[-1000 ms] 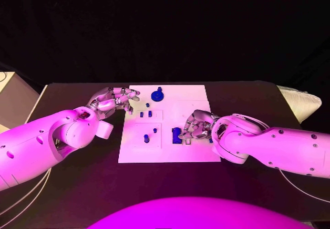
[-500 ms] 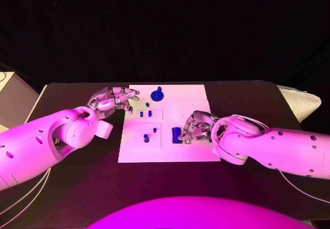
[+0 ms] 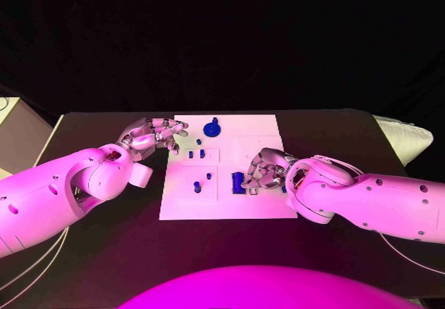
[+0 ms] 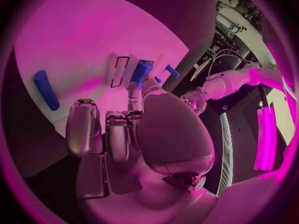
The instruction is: Assemble the parts on the task board
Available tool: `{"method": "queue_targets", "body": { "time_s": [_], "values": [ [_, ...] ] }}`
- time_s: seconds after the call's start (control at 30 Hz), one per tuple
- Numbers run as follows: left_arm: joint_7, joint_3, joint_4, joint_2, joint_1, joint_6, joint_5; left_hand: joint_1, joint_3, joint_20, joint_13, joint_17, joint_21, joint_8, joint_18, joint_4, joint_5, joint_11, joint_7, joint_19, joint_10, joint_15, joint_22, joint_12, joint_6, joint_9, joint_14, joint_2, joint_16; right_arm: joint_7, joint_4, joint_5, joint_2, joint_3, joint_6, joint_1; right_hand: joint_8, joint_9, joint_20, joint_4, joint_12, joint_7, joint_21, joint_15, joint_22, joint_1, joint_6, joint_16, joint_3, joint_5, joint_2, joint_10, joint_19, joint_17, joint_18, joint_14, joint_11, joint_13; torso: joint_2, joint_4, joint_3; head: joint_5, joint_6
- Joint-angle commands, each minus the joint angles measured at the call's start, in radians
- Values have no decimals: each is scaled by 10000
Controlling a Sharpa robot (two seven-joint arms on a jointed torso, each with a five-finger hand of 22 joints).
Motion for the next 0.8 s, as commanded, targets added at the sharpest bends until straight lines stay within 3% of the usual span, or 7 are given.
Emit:
{"method": "queue_targets", "body": {
  "time_s": [0.03, 0.23, 0.33, 0.6, 0.8],
  "values": [
    [64, 8, 17, 19, -2, 164, 8, -19, 5, -16, 14, -10, -33, 58, 149, 81, 40, -3, 11, -74, -81, -4, -10, 64, -63, 10, -63, 104, 13, 592, 52, 433, -87, 4, -608, -10, -72, -27, -18, 4, 198, 40, 100, -27, 864, -454, -103, 43, 76, 336, -53, 832, 107, 2635, -175, 1079, -1, 2302, -8, 8, 2, 6, 18],
    [67, 8, 12, 21, -3, 159, 7, -2, -6, -14, 17, -13, -39, 73, 149, 110, 39, -2, 12, -72, -102, -3, -11, 85, -69, 9, -67, 127, 17, 1370, 250, 2080, -519, 91, -919, 14, -265, -87, 29, -6, 449, 138, 158, 38, 919, -728, -267, 43, 175, 404, -53, 955, 135, 2635, -190, 1079, 79, 2461, -12, 2, 0, 19, 38],
    [71, 8, 9, 17, -4, 150, 7, -2, -6, -14, 17, -13, -39, 73, 149, 110, 39, -2, 12, -72, -102, -3, -11, 85, -69, 9, -67, 127, 17, 1550, 303, 2544, -794, 132, -840, 82, -519, -166, 84, -49, 577, 240, 130, 108, 923, -635, -463, 43, 345, 349, -66, 1016, 128, 2635, -187, 1079, 165, 2542, -13, -18, 2, 9, 65],
    [85, 8, 17, 20, -8, 140, 7, -2, -6, -14, 17, -13, -39, 73, 149, 110, 39, -2, 12, -72, -102, -3, -11, 85, -69, 9, -67, 127, 17, 1782, 58, 2422, -1590, 167, -48, 253, -1146, -379, 208, -231, 658, 422, 116, 244, 964, 114, -587, 43, 877, 179, -193, 1056, 121, 2635, -186, 1079, 326, 2593, -39, -75, 4, -13, 108],
    [98, 8, 26, 13, -34, 140, 7, -2, -6, -14, 17, -13, -39, 73, 149, 110, 39, -2, 12, -72, -102, -3, -11, 85, -69, 9, -67, 127, 17, 1631, -12, 1733, -2089, 165, 564, 239, -1301, -460, 224, -242, 704, 404, 150, 243, 1002, 306, -378, 43, 1071, 141, -228, 1079, 131, 2635, -191, 1079, 315, 2621, -45, -86, 16, -36, 100]
  ]
}}
